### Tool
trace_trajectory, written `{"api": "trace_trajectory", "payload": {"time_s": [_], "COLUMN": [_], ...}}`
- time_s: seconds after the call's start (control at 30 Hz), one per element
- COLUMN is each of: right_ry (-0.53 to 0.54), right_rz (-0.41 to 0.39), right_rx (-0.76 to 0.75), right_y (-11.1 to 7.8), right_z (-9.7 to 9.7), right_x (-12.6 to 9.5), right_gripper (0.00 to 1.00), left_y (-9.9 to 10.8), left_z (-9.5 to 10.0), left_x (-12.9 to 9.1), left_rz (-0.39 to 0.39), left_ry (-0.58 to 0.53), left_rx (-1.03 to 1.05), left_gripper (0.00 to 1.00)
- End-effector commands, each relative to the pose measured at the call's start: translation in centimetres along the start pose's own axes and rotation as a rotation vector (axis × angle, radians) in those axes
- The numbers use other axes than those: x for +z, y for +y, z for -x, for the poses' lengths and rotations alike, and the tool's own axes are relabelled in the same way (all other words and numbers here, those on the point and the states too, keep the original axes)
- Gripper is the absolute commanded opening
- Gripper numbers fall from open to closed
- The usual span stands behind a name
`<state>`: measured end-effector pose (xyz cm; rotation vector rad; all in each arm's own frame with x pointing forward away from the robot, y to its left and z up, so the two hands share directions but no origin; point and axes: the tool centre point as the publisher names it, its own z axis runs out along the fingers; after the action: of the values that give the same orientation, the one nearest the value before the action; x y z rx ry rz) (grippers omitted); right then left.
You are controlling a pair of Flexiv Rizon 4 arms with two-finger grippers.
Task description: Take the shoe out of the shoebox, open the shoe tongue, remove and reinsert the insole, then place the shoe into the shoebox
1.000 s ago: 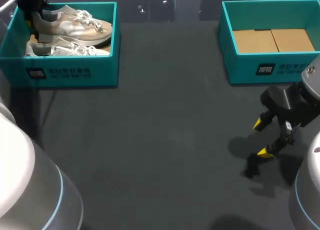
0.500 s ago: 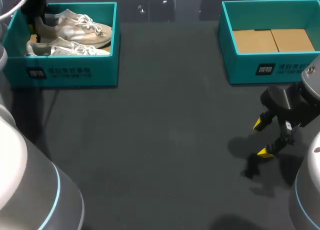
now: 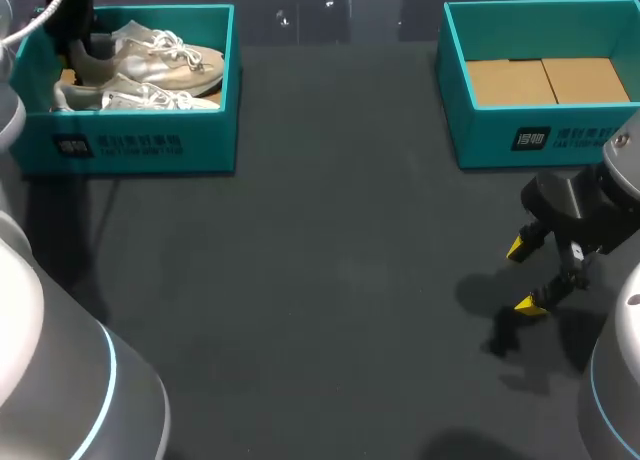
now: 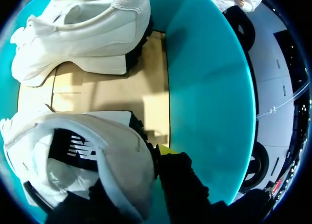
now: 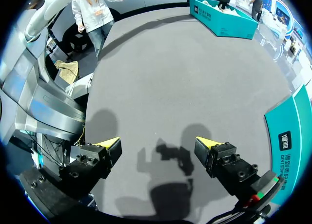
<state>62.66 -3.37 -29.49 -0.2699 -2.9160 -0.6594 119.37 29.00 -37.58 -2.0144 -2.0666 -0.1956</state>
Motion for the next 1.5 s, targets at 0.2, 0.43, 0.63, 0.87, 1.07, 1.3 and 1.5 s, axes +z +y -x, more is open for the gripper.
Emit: {"api": "trace_trajectory", "payload": {"time_s": [0.2, 0.43, 0.63, 0.87, 1.07, 1.3, 1.5], "right_ry": [-0.003, -0.003, -0.003, -0.003, -0.003, -0.003, -0.003], "right_rz": [-0.002, -0.002, -0.002, -0.002, -0.002, -0.002, -0.002], "right_rx": [0.001, 0.001, 0.001, 0.001, 0.001, 0.001, 0.001], "right_y": [0.0, 0.0, 0.0, 0.0, 0.0, 0.0, 0.0], "right_z": [-0.1, -0.1, -0.1, -0.1, -0.1, -0.1, -0.1], "right_x": [0.1, 0.1, 0.1, 0.1, 0.1, 0.1, 0.1], "right_gripper": [1.0, 1.0, 1.0, 1.0, 1.0, 1.0, 1.0], "left_y": [1.3, 0.7, 0.1, -0.8, -3.1, -7.6, -10.6], "left_z": [0.7, 0.3, -0.2, -0.1, -0.7, -2.2, -2.9], "left_x": [1.1, -0.1, -1.8, -4.6, -8.2, -11.4, -12.5], "left_rz": [-0.028, -0.029, -0.006, 0.009, 0.022, 0.015, -0.017], "left_ry": [0.011, -0.021, -0.068, -0.127, -0.159, -0.174, -0.125], "left_rx": [0.006, 0.011, 0.017, 0.032, 0.049, 0.087, 0.09], "left_gripper": [0.39, 0.52, 0.96, 1.0, 1.0, 1.0, 1.0]}}
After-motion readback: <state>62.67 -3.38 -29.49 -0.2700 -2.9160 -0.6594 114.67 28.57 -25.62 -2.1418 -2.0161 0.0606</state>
